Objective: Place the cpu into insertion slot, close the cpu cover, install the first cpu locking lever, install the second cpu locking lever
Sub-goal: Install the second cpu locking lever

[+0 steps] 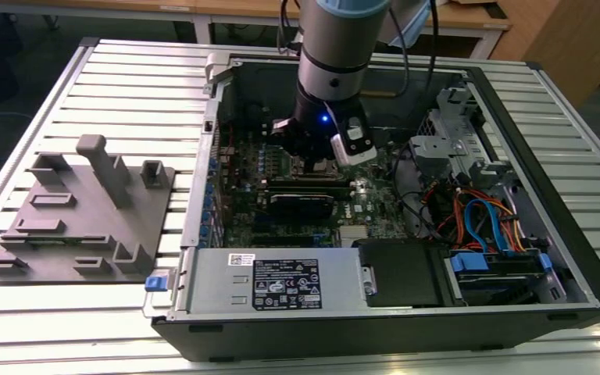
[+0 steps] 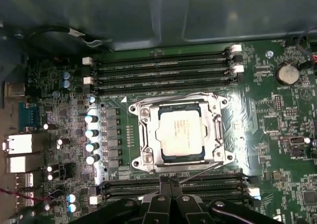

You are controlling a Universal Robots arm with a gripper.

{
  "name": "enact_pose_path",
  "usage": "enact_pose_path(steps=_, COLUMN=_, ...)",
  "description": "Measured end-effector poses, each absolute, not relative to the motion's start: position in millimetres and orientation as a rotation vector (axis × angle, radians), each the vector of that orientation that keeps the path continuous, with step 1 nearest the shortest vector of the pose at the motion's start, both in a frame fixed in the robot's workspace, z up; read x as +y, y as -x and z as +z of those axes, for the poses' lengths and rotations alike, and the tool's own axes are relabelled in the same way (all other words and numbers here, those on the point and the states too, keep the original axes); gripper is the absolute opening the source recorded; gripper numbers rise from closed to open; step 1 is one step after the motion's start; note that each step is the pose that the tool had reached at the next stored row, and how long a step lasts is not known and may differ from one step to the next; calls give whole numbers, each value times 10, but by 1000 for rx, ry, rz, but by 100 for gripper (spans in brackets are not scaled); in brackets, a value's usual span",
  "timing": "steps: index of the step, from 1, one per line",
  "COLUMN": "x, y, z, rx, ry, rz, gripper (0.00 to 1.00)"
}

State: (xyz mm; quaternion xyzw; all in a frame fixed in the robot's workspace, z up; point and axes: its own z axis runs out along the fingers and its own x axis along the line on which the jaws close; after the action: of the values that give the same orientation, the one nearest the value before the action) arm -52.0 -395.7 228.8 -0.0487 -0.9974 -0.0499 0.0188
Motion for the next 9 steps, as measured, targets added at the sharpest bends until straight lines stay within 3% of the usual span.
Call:
enact_pose_path(steps=6, x=-3961, y=619, z=2235, rx=-3092, ry=151, rz=-159, gripper=10)
enact_pose_path(steps=9, x=-3979, y=625, z=2221, rx=-3090, ry=151, rz=-192, gripper=10)
